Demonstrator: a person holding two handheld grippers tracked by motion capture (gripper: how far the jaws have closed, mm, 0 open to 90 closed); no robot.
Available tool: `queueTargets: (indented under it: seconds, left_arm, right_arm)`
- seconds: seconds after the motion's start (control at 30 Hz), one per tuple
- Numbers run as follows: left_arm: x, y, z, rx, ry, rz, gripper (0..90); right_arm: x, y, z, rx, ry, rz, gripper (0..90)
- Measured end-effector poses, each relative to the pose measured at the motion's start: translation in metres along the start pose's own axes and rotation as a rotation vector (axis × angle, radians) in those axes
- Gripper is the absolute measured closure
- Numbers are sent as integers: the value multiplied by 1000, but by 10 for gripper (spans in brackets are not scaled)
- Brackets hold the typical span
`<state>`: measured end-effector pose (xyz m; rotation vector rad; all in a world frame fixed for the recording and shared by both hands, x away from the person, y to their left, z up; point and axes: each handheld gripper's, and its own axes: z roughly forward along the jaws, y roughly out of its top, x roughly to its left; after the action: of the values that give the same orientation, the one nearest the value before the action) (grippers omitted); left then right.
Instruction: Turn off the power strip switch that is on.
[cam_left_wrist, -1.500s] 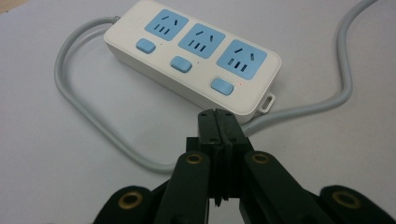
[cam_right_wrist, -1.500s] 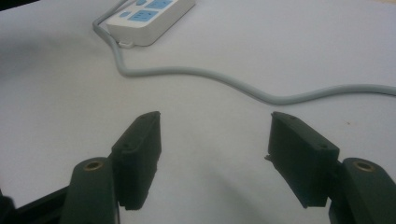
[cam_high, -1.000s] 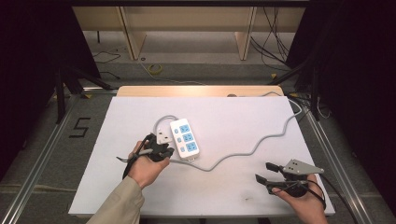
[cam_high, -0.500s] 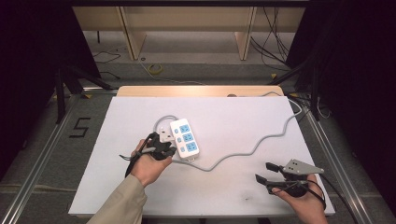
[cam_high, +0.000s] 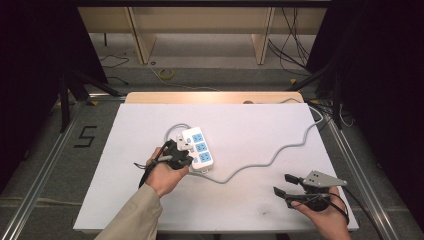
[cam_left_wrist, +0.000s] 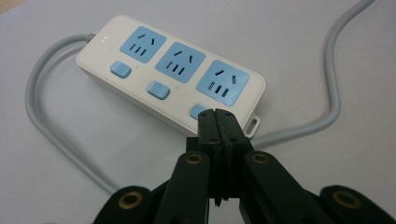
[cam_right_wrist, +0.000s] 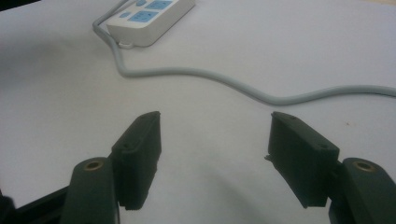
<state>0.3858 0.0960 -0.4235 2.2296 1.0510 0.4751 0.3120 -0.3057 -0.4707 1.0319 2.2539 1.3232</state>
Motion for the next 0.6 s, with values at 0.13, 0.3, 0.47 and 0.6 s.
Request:
queueTargets:
  seconds: [0.13,0.3,0.47,0.6]
  left_arm:
    - [-1,1,1,3,-2,3,897]
    - [-1,3,3,7,-3,7,897]
    - [-2,4,5,6,-4,6,897]
    - [-3,6,7,13,-7,12,897]
  right_arm:
    - [0,0,0,2,1,1,356]
    - [0,0,0,2,1,1,356]
    - [0,0,0,3,1,1,356]
    - [0,0,0,1,-1,1,356]
